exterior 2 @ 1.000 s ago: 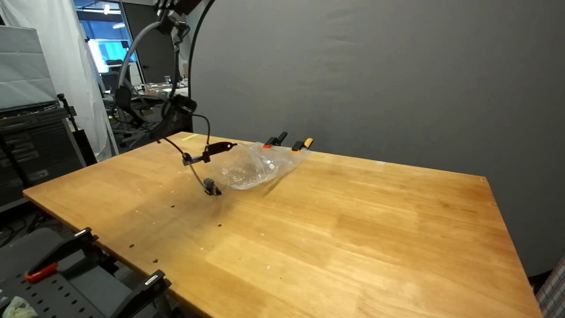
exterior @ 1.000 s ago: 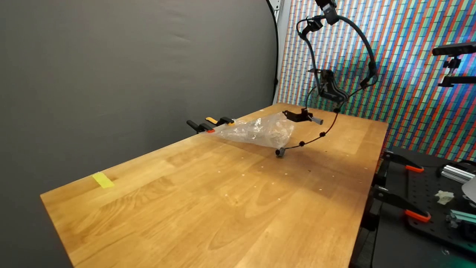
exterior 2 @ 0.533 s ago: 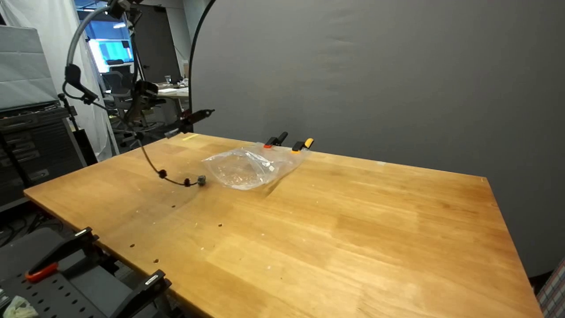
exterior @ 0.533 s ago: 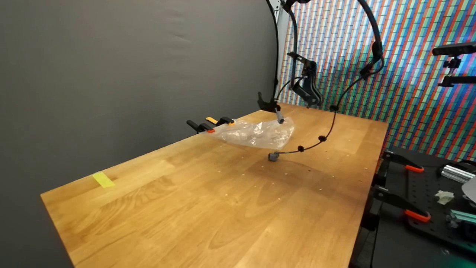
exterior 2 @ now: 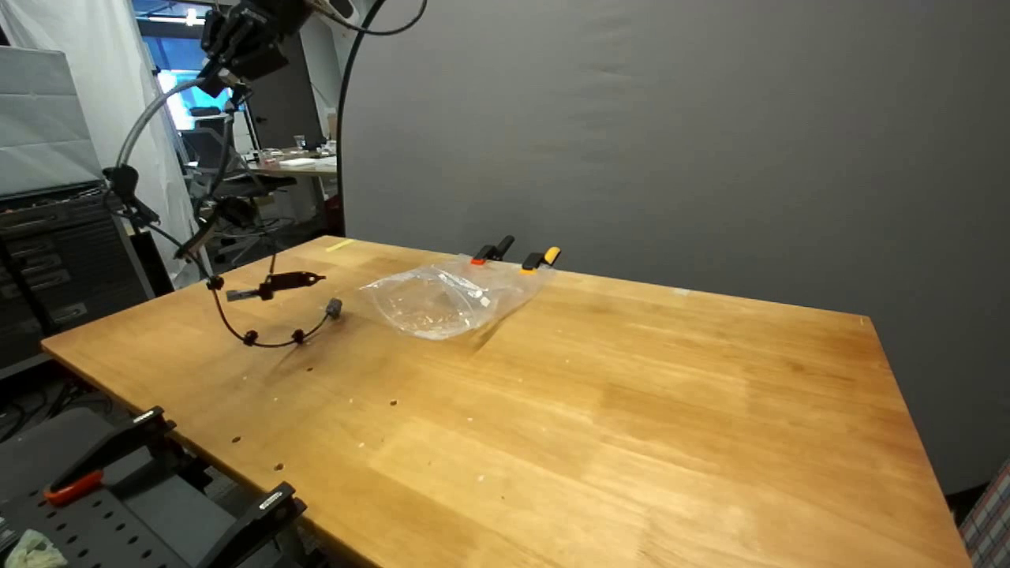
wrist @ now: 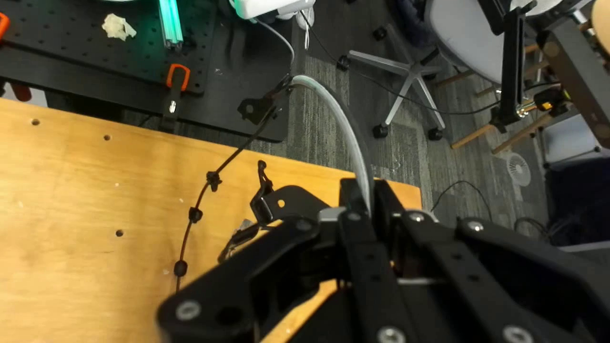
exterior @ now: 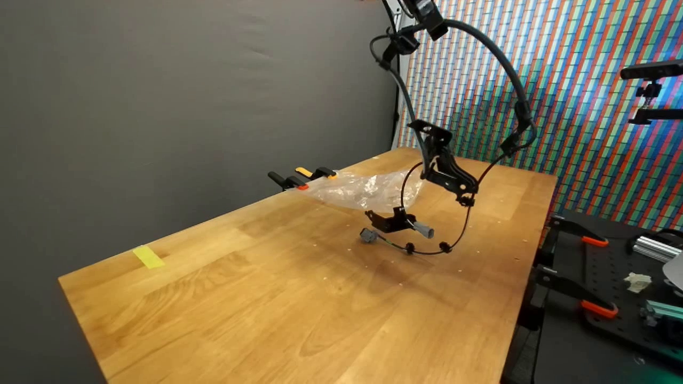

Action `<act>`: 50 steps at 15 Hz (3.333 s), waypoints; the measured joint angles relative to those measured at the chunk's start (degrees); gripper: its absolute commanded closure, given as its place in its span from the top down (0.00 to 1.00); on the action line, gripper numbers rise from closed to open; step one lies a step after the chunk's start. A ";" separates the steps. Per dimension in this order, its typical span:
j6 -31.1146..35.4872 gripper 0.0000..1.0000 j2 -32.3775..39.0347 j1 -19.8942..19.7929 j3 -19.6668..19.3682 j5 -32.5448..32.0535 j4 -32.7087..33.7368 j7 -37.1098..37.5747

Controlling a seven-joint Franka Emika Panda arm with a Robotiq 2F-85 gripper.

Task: Remove the cable from the clear plastic

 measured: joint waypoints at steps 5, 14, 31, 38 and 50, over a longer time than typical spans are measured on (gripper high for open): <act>2.48 0.11 3.92 -6.07 -4.20 0.30 -1.40 -7.60; 6.86 0.11 8.88 -17.50 -9.99 1.24 -5.91 -17.29; 29.40 0.61 10.27 -19.21 -14.27 -9.63 -17.20 -16.23; 46.04 1.00 6.87 -20.05 -17.85 -12.17 -20.91 -9.01; 50.53 1.00 -8.06 -15.71 -17.18 -22.28 -22.60 8.13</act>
